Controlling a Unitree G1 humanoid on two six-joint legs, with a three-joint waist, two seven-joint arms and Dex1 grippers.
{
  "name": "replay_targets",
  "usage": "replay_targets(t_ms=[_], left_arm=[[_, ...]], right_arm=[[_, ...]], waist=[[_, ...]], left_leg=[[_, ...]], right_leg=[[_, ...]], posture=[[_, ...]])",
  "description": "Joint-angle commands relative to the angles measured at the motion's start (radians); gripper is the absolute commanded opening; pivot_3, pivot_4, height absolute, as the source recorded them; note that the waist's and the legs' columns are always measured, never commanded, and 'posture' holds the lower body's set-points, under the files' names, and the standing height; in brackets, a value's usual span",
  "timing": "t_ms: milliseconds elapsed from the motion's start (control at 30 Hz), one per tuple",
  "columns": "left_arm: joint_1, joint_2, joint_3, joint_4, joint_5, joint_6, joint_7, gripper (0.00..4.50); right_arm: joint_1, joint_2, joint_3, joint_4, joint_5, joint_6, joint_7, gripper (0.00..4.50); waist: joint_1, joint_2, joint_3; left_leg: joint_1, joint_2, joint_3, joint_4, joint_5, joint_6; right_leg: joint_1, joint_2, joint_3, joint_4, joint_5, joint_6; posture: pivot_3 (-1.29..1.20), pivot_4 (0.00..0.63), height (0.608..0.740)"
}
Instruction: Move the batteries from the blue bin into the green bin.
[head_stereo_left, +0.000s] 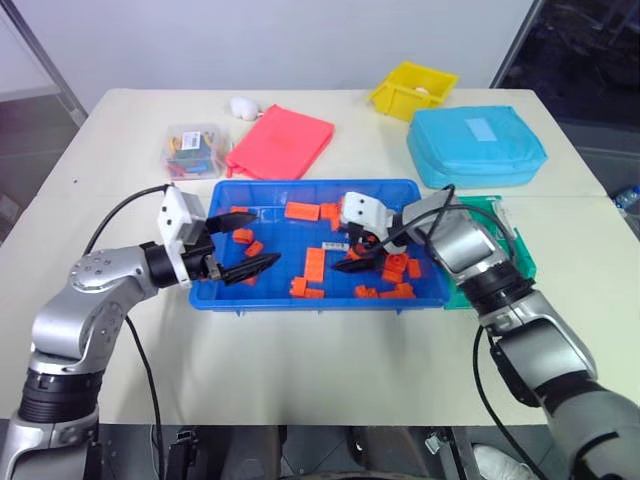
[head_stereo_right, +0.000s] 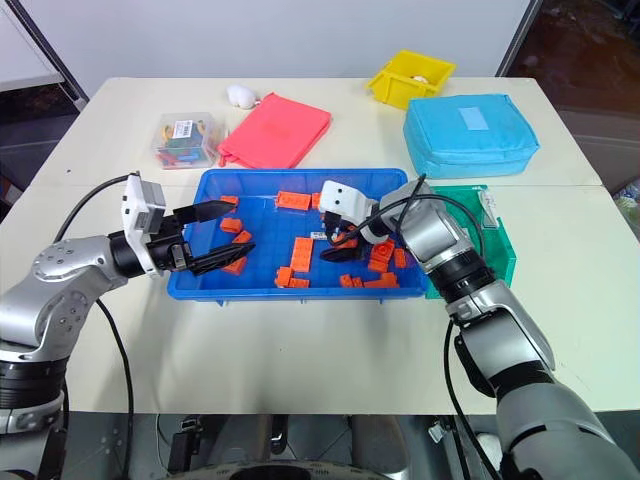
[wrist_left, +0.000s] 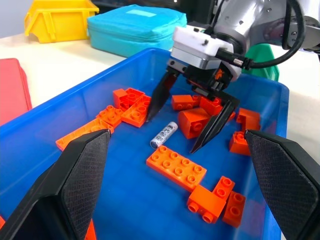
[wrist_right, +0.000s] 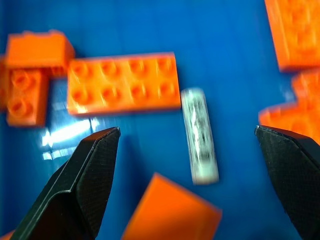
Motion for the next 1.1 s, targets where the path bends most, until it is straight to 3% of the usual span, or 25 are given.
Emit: replay_targets(t_ms=[33,167,333,467,500,833,1100], left_arm=[[-0.010,-0.003,0.013,-0.018,-0.003,-0.020,0.007,4.50],[-0.002,-0.011,0.017,-0.027,-0.005,-0.020,0.019,4.50],[0.005,-0.019,0.021,-0.032,-0.007,-0.023,0.033,4.50],[0.008,-0.024,0.022,-0.035,-0.006,-0.025,0.040,4.50],[0.008,-0.024,0.022,-0.036,-0.006,-0.025,0.041,4.50],[0.004,-0.022,0.015,-0.032,-0.013,-0.032,0.028,4.50],[-0.088,-0.039,-0.036,0.034,0.002,-0.044,-0.035,4.50]], right_arm=[[-0.047,0.006,0.023,0.003,-0.025,-0.033,0.019,4.43],[-0.074,-0.007,0.078,0.059,-0.064,-0.062,0.074,4.43],[-0.075,-0.002,0.087,0.100,-0.074,-0.065,0.118,2.22],[-0.073,0.011,0.080,0.106,-0.078,-0.063,0.117,0.16],[-0.074,0.014,0.080,0.104,-0.079,-0.061,0.117,0.02],[-0.156,0.013,-0.015,0.095,-0.048,-0.027,0.077,0.03],[-0.254,-0.197,-0.163,0.038,-0.004,0.041,0.100,0.03]], waist=[[0.000,0.000,0.000],[0.001,0.000,0.000],[0.001,0.000,0.000],[0.000,0.000,0.000],[0.000,0.000,0.000],[0.000,0.000,0.000],[0.018,0.000,0.000]], left_leg=[[0.000,0.000,0.000,0.000,0.000,0.000],[0.000,0.000,0.000,0.000,0.000,0.000],[0.000,0.000,0.000,0.000,0.000,0.000],[0.000,0.000,0.000,0.000,0.000,0.000],[0.000,0.000,0.000,0.000,0.000,0.000],[0.000,0.000,0.000,0.000,0.000,0.000],[0.000,-0.001,0.000,0.000,0.000,0.000]], right_leg=[[0.000,0.000,0.000,0.000,0.000,0.000],[0.000,0.000,0.000,0.000,0.000,0.000],[0.000,0.000,0.000,0.000,0.000,0.000],[0.000,0.000,0.000,0.000,0.000,0.000],[0.000,0.000,0.000,0.000,0.000,0.000],[0.000,-0.001,0.000,0.000,0.000,0.000],[0.000,-0.002,-0.001,-0.001,0.000,0.000]], posture=[[0.00,0.150,0.740],[0.00,0.150,0.740],[0.00,0.150,0.740],[0.00,0.150,0.740],[0.00,0.150,0.740],[0.00,0.150,0.740],[0.00,0.150,0.740]])
